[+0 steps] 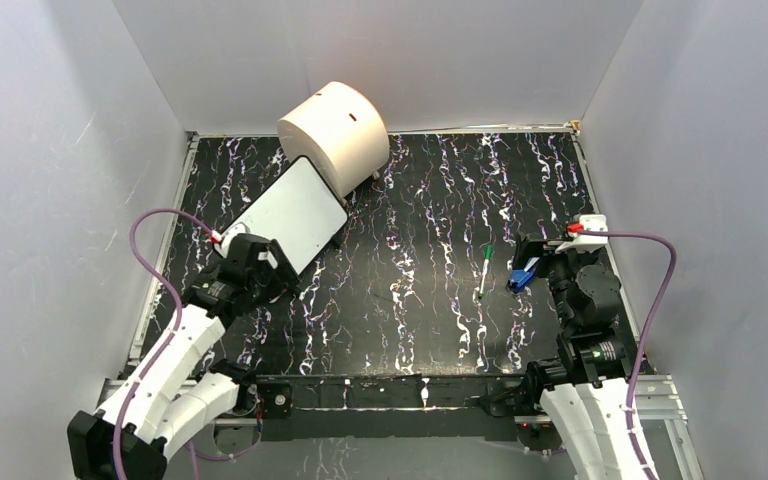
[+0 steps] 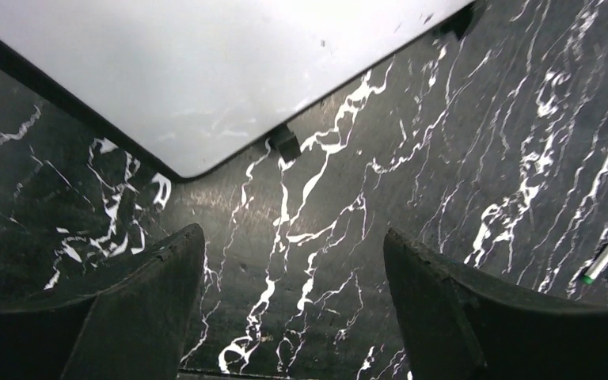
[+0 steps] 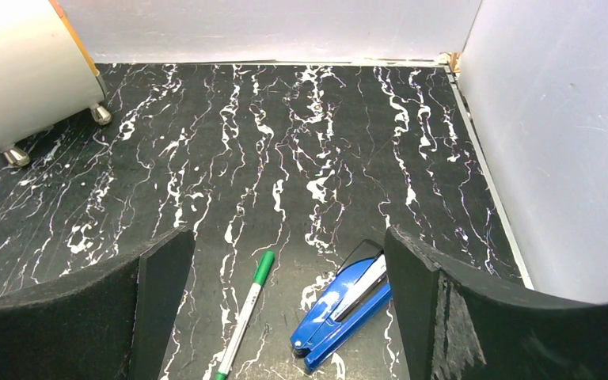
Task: Write a sentence on the whiteboard
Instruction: Move the whiteboard to the center of the board.
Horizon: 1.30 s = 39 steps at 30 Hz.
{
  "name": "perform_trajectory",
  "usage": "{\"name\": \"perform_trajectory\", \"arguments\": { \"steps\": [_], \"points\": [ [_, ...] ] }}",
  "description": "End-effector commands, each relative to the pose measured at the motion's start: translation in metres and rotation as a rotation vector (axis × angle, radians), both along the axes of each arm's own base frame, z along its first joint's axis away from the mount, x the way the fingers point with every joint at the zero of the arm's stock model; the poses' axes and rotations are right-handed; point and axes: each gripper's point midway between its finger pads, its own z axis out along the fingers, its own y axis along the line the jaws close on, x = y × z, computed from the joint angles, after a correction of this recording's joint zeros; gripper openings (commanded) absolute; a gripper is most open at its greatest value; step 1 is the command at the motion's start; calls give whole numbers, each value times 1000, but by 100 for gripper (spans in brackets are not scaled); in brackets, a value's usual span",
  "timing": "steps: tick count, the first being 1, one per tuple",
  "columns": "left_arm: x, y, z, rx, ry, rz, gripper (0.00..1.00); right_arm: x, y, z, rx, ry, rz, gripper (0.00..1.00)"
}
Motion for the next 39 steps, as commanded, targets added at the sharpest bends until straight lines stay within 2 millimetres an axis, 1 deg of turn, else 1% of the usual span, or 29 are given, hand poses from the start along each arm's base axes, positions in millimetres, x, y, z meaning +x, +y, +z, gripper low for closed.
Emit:
{"name": "perform_trajectory", "arguments": {
  "steps": [1, 5, 10, 13, 16, 17, 20, 23, 27, 33, 39],
  "points": [
    [-7, -1, -11, 56, 13, 101, 79, 1, 4, 18, 21, -73, 16, 99],
    [-6, -2, -16, 166, -26, 145, 77, 0, 4, 19, 22, -78, 18, 99],
    [1, -2, -27, 251, -42, 232, 78, -3, 2, 20, 22, -89, 8, 99],
    [5, 1, -37, 278, -36, 293, 78, -3, 4, 21, 22, -94, 19, 99],
    [11, -4, -47, 297, -28, 294, 73, -5, 6, 22, 24, -100, 27, 99],
    [14, -6, -50, 293, -31, 295, 70, -5, 6, 23, 25, -103, 28, 99],
    [20, -10, -56, 286, -46, 301, 62, -6, 7, 24, 26, -109, 30, 99],
    [27, -15, -60, 273, -74, 289, 57, -6, 7, 24, 27, -113, 32, 99],
    [32, -11, -64, 309, -86, 312, 48, -6, 8, 25, 28, -117, 40, 99],
    [33, -9, -78, 353, -55, 328, 48, -7, 8, 26, 28, -120, 39, 99],
    [35, -2, -87, 402, -54, 346, 46, -7, 9, 26, 29, -126, 43, 99]
  ]
}}
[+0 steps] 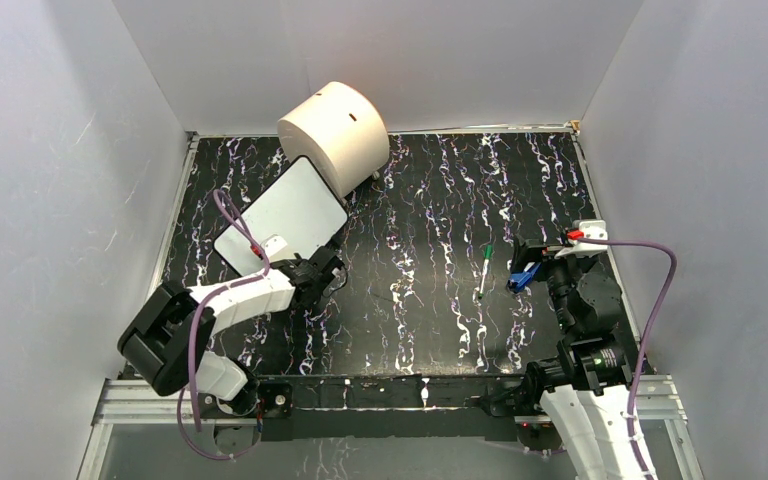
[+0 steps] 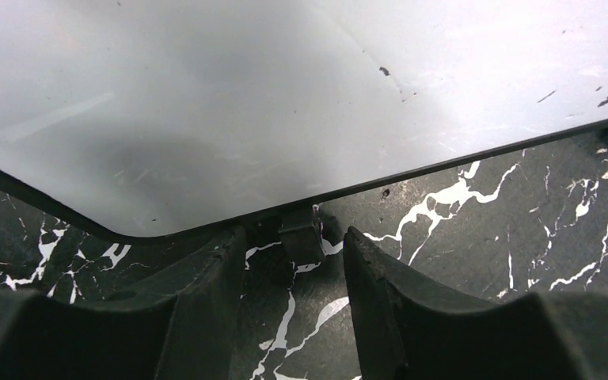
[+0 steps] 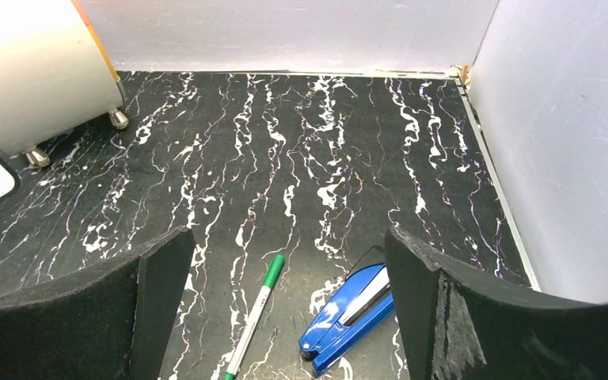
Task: Write a sentence on the whiteboard
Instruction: Move the whiteboard to the center of the board.
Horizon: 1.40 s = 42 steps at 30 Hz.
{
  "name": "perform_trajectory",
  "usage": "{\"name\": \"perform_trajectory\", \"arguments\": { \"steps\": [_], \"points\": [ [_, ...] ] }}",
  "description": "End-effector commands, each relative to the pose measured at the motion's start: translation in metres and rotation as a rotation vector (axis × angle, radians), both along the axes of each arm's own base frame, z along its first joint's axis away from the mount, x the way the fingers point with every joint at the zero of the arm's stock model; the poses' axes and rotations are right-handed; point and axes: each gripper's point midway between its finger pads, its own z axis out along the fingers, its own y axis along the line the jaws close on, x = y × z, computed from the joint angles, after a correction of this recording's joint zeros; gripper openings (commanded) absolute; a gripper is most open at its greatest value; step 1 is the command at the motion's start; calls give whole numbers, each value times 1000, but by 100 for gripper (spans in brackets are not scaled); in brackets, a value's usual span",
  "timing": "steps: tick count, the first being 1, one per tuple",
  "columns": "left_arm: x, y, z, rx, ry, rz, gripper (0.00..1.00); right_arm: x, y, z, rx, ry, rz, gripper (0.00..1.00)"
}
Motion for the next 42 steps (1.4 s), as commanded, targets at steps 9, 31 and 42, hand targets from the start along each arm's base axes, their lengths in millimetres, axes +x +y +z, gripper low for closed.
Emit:
{"name": "perform_trajectory", "arguments": {
  "steps": [9, 31, 42],
  "points": [
    [13, 13, -9, 72, -45, 37, 26, 1, 3, 21, 21, -85, 14, 99],
    [-46, -30, -29, -102, 166, -298, 0, -1, 4, 25, 24, -100, 18, 99],
    [-43, -91, -25, -134, 147, -472, 0, -1, 5, 24, 24, -95, 22, 99]
  ]
}}
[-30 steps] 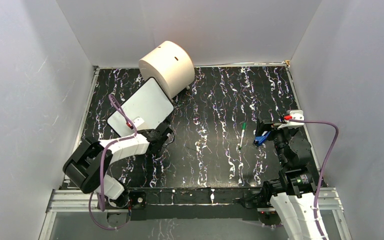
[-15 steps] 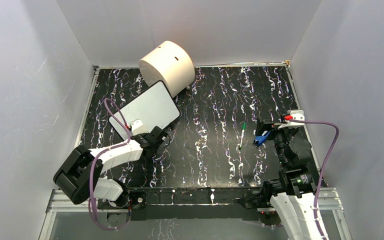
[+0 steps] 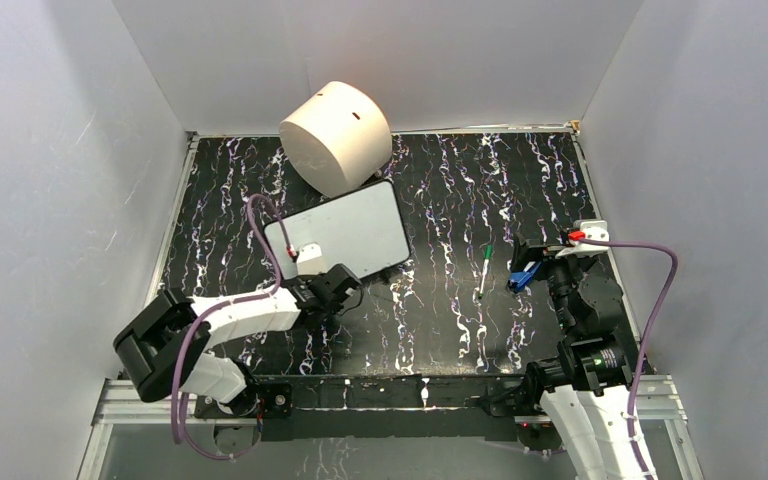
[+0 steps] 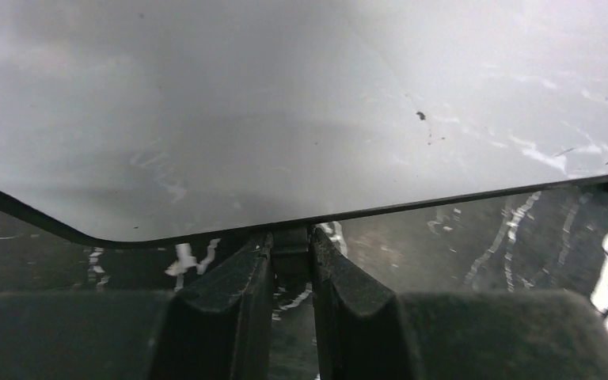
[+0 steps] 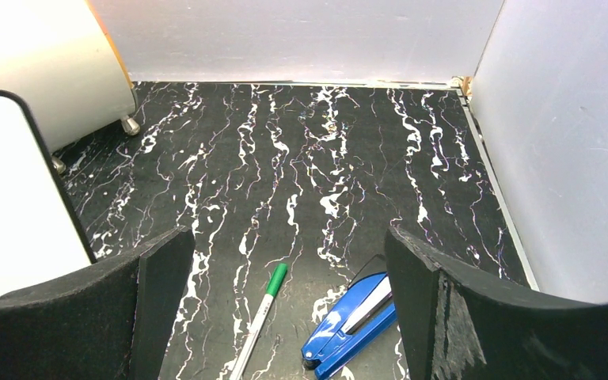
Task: Write a sentence on the whiteboard
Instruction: Move the whiteboard to the center of the board.
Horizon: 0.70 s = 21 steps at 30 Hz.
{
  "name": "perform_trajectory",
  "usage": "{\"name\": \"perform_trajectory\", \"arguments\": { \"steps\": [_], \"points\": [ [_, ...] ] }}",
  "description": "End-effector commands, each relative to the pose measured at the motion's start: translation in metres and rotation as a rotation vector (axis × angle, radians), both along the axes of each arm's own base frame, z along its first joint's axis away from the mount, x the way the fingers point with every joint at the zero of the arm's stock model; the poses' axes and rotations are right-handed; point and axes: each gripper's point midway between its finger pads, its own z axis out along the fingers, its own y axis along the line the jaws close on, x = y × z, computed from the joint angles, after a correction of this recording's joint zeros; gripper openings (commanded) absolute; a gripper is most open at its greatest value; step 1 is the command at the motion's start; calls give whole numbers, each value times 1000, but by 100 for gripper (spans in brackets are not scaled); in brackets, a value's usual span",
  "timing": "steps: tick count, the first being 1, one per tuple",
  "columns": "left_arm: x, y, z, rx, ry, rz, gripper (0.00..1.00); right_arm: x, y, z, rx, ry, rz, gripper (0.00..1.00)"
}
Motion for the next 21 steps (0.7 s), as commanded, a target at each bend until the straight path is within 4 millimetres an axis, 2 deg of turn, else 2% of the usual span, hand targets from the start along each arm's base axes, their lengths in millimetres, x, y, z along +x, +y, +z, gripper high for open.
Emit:
{"name": "perform_trajectory", "arguments": {
  "steps": [1, 13, 21],
  "points": [
    [-16, -31, -12, -35, 105, -113, 0, -1, 3, 18, 19, -71, 16, 99],
    [-7, -66, -8, -30, 88, -172, 0, -1, 4, 18, 19, -69, 16, 99],
    [-16, -83, -6, -43, 82, -215, 0, -3, 4, 20, 21, -79, 17, 99]
  ]
}}
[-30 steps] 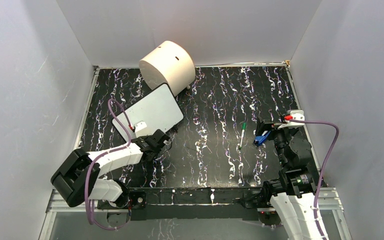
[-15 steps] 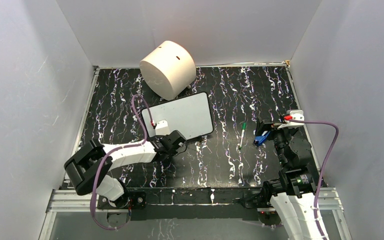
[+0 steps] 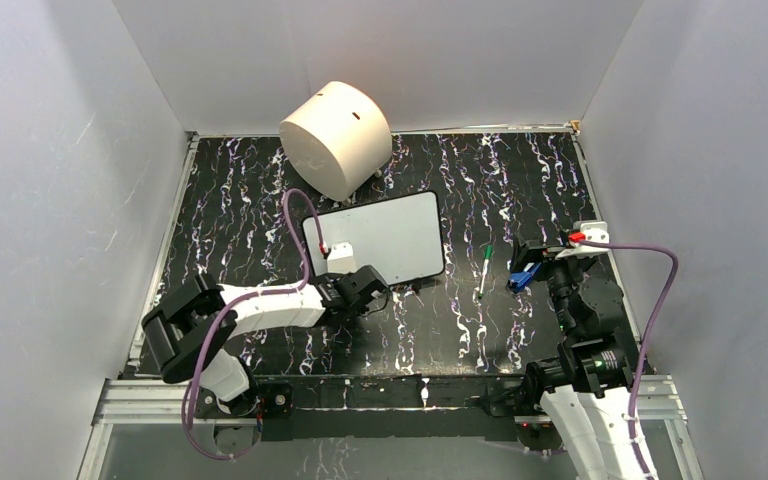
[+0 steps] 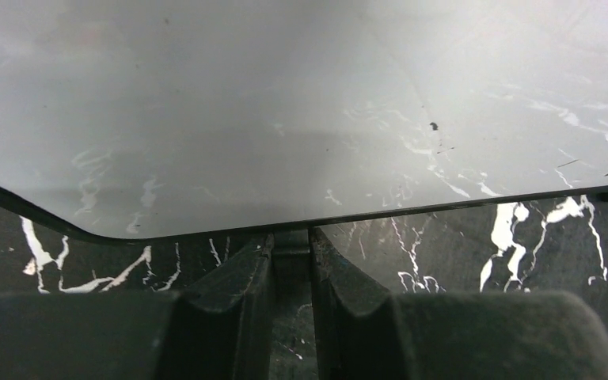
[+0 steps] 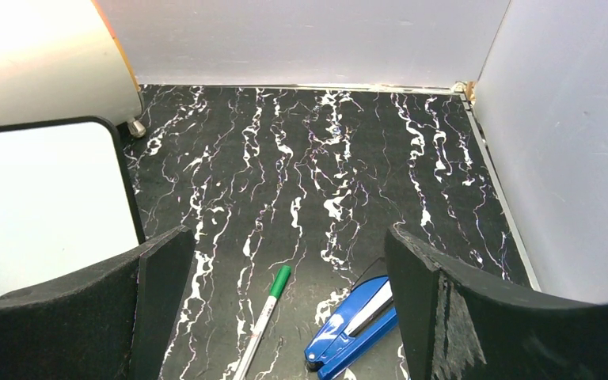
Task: Write a sentence on the whiteboard
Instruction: Move the whiteboard to the center of the board.
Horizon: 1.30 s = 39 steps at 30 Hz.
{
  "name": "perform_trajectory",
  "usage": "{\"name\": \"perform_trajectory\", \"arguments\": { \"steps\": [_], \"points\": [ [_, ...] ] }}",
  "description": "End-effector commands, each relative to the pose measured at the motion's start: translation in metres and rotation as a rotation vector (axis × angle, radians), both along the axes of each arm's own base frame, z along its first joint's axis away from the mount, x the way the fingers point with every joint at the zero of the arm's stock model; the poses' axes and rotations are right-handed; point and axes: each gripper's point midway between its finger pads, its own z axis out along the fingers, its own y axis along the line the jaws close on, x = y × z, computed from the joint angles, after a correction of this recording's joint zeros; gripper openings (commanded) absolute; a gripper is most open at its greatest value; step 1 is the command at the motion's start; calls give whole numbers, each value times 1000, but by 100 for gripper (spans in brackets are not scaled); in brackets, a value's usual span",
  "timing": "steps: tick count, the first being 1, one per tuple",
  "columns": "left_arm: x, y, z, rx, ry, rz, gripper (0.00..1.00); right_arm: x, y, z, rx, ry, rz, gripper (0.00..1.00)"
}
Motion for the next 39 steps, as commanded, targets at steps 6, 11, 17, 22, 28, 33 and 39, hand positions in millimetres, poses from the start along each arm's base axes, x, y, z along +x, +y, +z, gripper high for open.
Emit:
{"name": "perform_trajectory", "arguments": {
  "steps": [6, 11, 17, 22, 28, 33, 39],
  "points": [
    [-19, -23, -8, -18, 61, -50, 0, -2, 2, 18, 20, -73, 11, 99],
    [-20, -26, -5, -27, 56, -43, 4, -3, 3, 19, 21, -73, 13, 99],
    [-23, -30, -3, -31, 62, -50, 7, -3, 3, 20, 22, -81, 14, 99],
    [-24, -36, 1, -41, 62, -52, 10, -4, 3, 20, 22, -80, 18, 99],
    [-26, -35, 8, -47, 58, -41, 17, -4, 4, 20, 22, -80, 20, 99],
    [-28, -37, 21, -84, 52, -47, 24, -3, 5, 18, 20, -68, 25, 99],
    [-30, -42, 38, -124, 48, -79, 35, 2, 9, 12, 28, -24, 37, 99]
  ]
}}
